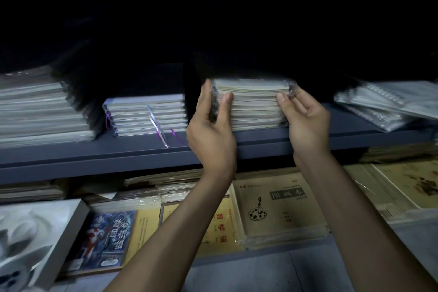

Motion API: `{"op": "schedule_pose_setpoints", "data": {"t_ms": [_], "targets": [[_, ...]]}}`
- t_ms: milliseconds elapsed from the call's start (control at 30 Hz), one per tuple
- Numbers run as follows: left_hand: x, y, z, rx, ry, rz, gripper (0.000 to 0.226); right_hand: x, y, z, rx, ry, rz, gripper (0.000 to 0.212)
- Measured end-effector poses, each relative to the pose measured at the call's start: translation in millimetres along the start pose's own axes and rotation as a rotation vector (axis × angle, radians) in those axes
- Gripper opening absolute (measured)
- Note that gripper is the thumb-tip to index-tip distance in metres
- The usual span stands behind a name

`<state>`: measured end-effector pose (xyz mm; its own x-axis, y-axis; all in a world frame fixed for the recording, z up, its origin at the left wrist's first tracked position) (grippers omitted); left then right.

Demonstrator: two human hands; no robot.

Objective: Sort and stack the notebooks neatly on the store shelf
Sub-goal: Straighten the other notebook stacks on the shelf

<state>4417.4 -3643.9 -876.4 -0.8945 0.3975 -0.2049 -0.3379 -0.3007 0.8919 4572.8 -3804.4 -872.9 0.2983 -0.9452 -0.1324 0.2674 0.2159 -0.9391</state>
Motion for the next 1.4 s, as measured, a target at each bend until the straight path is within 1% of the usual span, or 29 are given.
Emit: {"op": "schedule_pose_setpoints", "data": {"t_ms": [333, 533, 633, 733, 800, 900, 967, 1033, 1233, 1300, 1400], "targets": [[4, 7, -1, 0.001, -0.028, -0.012, 0.049, 1, -6, -4, -0.026, -0.031, -0.026, 0.035], [5, 9, -3, -0.008, -0.033, -0.005, 0.049, 3, -6, -6, -0.019, -0.083, -0.097, 0.037], [5, 12, -4, 0.008, -0.046, 0.018, 0.052, 5, -5, -6, -0.051, -0.092, -0.139, 0.039], [8, 15, -8, 0.022, -0.072, 0.050, 0.057, 8, 0, -7, -0.091, -0.096, -0.146, 0.051], [13, 10, -12, 0.047, -0.080, 0.114, 0.057, 10, 1, -10, -0.115, -0.093, -0.155, 0.058], [15, 1, -18, 0.054, -0.161, 0.349, 0.055, 8, 0, -13, -0.135, -0.129, -0.217, 0.052], [13, -2, -17, 0.052, -0.204, 0.427, 0.055, 7, 0, -14, -0.150, -0.143, -0.229, 0.049], [12, -5, -16, 0.065, -0.197, 0.424, 0.055, 6, 0, -14, -0.148, -0.153, -0.242, 0.051], [13, 2, -20, 0.018, -0.122, 0.493, 0.053, 6, 6, -14, -0.135, -0.170, -0.290, 0.066], [12, 5, -21, 0.014, -0.100, 0.488, 0.050, 6, 4, -16, -0.124, -0.170, -0.280, 0.066], [14, 7, -18, -0.014, -0.097, 0.442, 0.040, 5, 4, -16, -0.120, -0.157, -0.264, 0.058]]}}
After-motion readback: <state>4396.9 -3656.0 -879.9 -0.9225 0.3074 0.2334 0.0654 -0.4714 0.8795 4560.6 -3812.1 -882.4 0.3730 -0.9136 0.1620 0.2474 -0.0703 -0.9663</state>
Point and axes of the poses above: each hand's wrist, its own z-axis towards the middle knuckle, its own x-axis out of the back of the hand, y = z × x, the point moved 9 cm from there along z, towards the middle knuckle, and after that the axes turned 1 degree about x, right-handed, at the moved point
